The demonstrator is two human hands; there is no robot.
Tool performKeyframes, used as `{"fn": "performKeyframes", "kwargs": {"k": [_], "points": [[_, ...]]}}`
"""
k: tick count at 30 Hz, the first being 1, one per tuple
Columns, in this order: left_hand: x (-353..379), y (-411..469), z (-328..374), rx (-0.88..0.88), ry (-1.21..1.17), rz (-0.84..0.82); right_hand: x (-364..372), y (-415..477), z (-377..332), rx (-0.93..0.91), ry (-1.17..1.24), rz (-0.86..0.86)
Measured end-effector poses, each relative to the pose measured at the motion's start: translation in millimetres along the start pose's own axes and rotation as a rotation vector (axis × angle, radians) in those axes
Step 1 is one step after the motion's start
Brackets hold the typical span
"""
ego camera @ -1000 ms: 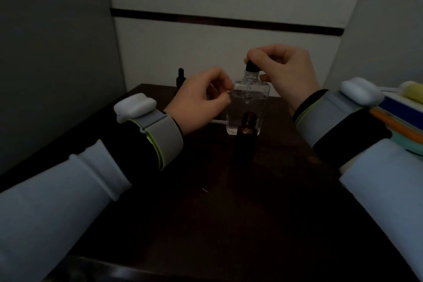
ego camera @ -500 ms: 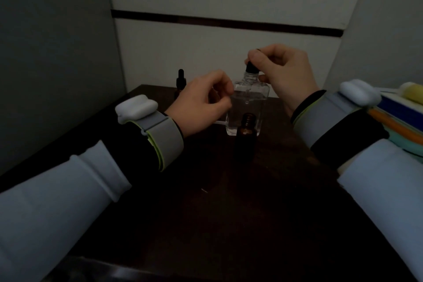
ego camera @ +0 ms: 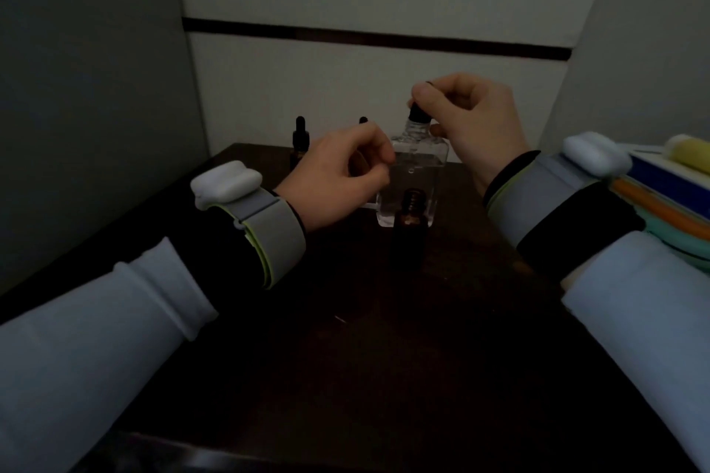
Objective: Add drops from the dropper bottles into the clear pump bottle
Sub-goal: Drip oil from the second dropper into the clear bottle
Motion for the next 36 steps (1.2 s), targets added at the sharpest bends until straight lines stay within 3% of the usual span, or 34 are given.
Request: {"fn": "performKeyframes", "kwargs": {"k": [3,6,8,14,36], "points": [[4,-1,4,0.001,-0.056,-0.047,-10,-2,-8,-0.072,0.012,0.090],[9,-3,11,0.013,-0.207,-0.115,-38,-8,-39,-0.276,0.185,0.271],[13,-5,14,0.015,-0.274,-0.167,-53,-13,-54,-0.338,0.290,0.303],[35,-9,17,-0.039,-0.117,-0.401,-17,-33,-36,-0.185,0.182,0.025],[37,-7,16,0.005,-0.131,-0.399,15,-38,-24,-0.200,0.084,-0.230]]}}
Point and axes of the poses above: each hand's wrist, its own y-axis towards the middle knuckle, its own x-axis out of the palm, z = x × y, the point moved 9 cm from there along y, towards the middle knuckle, and after that the axes turned 12 degrees about -z, right-handed, at the moved point
